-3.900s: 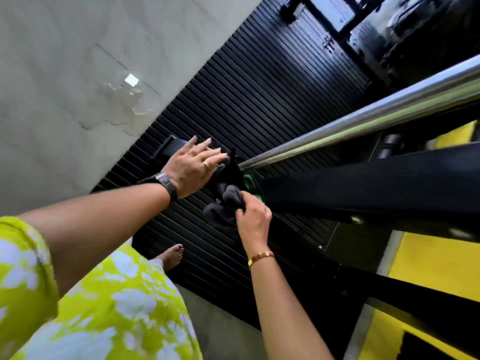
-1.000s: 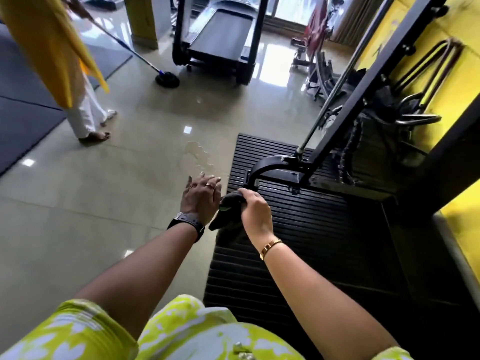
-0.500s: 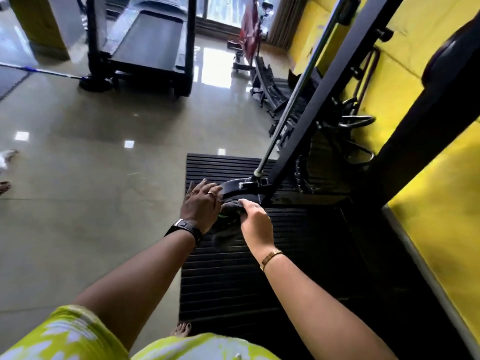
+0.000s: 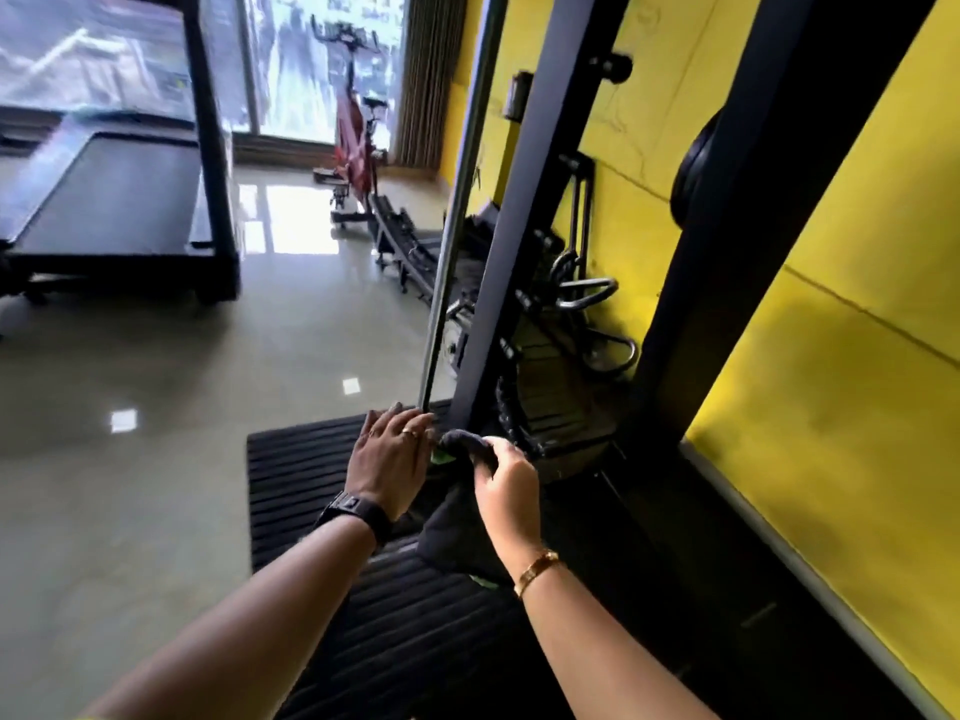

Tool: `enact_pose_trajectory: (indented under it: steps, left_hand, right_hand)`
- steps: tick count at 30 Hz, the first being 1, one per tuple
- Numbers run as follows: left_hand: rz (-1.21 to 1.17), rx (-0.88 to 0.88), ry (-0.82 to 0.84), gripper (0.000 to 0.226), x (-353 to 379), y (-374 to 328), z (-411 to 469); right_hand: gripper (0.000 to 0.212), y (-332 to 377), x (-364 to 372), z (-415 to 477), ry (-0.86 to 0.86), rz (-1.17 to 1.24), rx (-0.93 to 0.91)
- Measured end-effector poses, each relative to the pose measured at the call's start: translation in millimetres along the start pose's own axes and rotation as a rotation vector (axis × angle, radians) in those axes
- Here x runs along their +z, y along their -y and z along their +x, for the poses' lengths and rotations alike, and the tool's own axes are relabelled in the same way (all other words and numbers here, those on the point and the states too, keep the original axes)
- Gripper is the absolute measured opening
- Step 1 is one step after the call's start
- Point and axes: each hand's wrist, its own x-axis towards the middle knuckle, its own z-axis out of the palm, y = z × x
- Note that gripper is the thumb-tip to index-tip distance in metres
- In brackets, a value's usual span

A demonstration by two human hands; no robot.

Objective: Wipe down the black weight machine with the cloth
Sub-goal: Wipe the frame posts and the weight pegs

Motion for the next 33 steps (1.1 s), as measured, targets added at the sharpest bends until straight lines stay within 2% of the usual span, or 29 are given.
enact_pose_trajectory:
  steps: [5, 10, 13, 17, 20, 22, 26, 30, 31, 33]
  left_hand:
    - [0.028, 0.118, -0.180, 0.053, -12.6, -34.2, 97.5]
    - [0.034, 0.254, -0.332, 0.050, -47.6, -78.2, 188.9]
    - [0.027, 0.326, -0.418, 0.050, -71.9, -108.6, 229.5]
    - [0.033, 0.422, -0.522, 0.047, -109.6, -148.8, 281.4]
    - [0.015, 0.483, -0.559, 0.051, -139.7, -178.1, 310.8]
    - [-0.015, 0.521, -0.594, 0.052, -159.6, -195.6, 327.1]
    - [-0.010, 0.592, -0.651, 0.054, -196.4, -217.4, 364.8]
    - [0.043, 0.687, -0.751, 0.048, -235.6, -231.1, 407.7]
    - [0.038, 0.708, -0.774, 0.048, -244.5, -233.0, 416.0]
    - [0.047, 0.747, -0.828, 0.047, -264.6, -236.8, 435.1]
  right_hand:
    - [0.016, -7.0, -24.9, 89.5, -0.117, 0.109, -0.005]
    - [0.016, 10.1, -65.8, 183.4, -0.261, 0.249, -0.105]
    - [0.017, 34.0, -96.4, 225.5, -0.267, 0.424, -0.101]
    - [0.031, 73.9, -138.2, 270.5, -0.263, 0.672, -0.105]
    - [0.020, 97.1, -167.5, 300.4, -0.263, 0.886, -0.068]
    - [0.020, 110.2, -187.0, 318.2, -0.259, 0.958, -0.079]
    - [0.010, 136.2, -219.6, 344.4, -0.321, 0.968, -0.189]
    - [0.051, 172.3, -239.5, 366.4, -0.334, 0.970, -0.311]
    - [0.055, 180.3, -243.5, 371.1, -0.319, 0.952, -0.343]
    - [0.041, 195.6, -250.5, 387.7, -0.319, 0.849, -0.421]
